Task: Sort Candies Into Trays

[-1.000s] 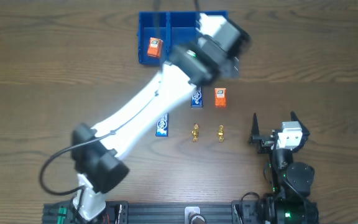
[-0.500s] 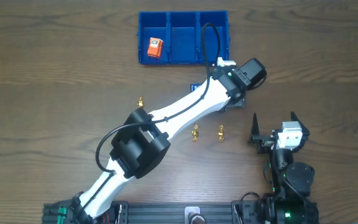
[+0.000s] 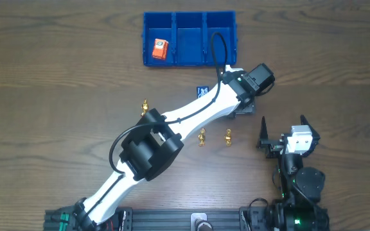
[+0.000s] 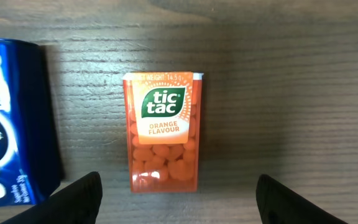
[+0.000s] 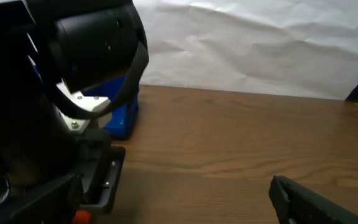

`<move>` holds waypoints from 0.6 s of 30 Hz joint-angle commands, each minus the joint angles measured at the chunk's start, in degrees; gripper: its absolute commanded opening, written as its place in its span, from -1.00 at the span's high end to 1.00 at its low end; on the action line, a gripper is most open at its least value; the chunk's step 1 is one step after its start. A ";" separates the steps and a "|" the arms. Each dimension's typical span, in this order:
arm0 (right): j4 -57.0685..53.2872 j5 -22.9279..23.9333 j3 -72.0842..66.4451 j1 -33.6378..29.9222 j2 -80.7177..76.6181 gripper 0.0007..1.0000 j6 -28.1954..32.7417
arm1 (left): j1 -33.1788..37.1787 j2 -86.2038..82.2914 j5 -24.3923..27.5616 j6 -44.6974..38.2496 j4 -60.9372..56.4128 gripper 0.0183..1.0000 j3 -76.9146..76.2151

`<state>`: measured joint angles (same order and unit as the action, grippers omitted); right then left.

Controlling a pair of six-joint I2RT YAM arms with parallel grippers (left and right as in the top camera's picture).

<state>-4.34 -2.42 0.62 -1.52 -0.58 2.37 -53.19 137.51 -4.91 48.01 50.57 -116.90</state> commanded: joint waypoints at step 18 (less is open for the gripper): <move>-0.28 -0.26 -0.17 0.24 0.42 -1.00 0.72 | 1.79 4.48 1.38 0.90 -1.77 -0.04 -0.22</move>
<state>-4.34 -2.42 0.62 -1.52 -0.58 2.37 -51.83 139.96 -3.99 48.25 49.01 -116.92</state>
